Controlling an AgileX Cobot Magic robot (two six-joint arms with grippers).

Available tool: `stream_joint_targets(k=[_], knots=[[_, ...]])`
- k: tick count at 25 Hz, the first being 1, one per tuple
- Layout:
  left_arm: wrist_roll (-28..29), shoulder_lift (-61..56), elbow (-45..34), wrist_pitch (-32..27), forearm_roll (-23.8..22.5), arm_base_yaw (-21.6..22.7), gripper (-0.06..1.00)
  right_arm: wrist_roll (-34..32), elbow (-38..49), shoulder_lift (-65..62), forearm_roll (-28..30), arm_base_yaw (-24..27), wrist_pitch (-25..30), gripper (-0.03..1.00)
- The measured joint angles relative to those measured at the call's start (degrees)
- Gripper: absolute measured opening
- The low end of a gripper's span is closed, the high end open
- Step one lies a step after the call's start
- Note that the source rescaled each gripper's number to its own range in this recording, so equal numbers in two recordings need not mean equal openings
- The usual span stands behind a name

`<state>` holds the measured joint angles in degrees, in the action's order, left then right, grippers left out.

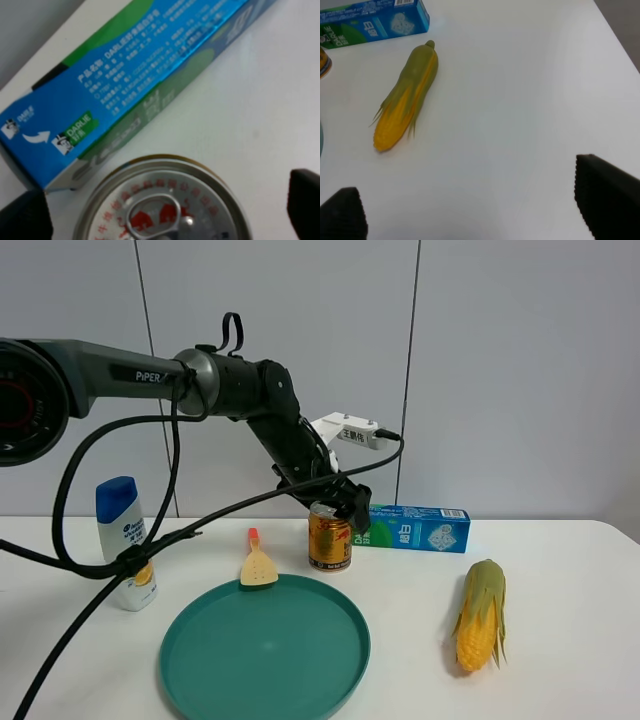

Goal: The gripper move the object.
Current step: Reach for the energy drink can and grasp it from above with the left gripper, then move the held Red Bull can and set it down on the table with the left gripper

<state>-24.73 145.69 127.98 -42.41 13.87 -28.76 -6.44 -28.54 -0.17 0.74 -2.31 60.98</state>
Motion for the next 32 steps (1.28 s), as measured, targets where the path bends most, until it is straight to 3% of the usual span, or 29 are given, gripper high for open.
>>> stream_joint_targets(k=[15, 16, 18, 20, 22, 23, 32], knots=[[-0.13, 2.91, 0.00, 1.10, 0.76, 0.00, 0.96, 0.00, 0.00, 0.00, 0.00, 0.00, 0.00, 1.00], [-0.13, 2.91, 0.00, 1.22, 0.76, 0.00, 0.92, 0.00, 0.00, 0.00, 0.00, 0.00, 0.00, 1.00], [-0.13, 2.95, 0.00, 1.28, 0.82, 0.00, 0.72, 0.00, 0.00, 0.00, 0.00, 0.00, 0.00, 1.00], [-0.24, 3.08, 0.00, 1.34, 0.82, 0.00, 0.46, 0.00, 0.00, 0.00, 0.00, 0.00, 0.00, 1.00], [-0.62, 3.20, 0.00, 1.50, 0.76, 0.11, 0.10, 0.00, 0.00, 0.00, 0.00, 0.00, 0.00, 1.00], [-0.81, 3.20, 0.00, 1.50, 0.76, 0.17, 0.00, 0.00, 0.00, 0.00, 0.00, 0.00, 0.00, 1.00], [-1.45, 1.91, -0.02, -2.05, -0.21, 0.12, 0.01, 0.00, 0.00, 0.00, 0.00, 0.00, 0.00, 1.00]])
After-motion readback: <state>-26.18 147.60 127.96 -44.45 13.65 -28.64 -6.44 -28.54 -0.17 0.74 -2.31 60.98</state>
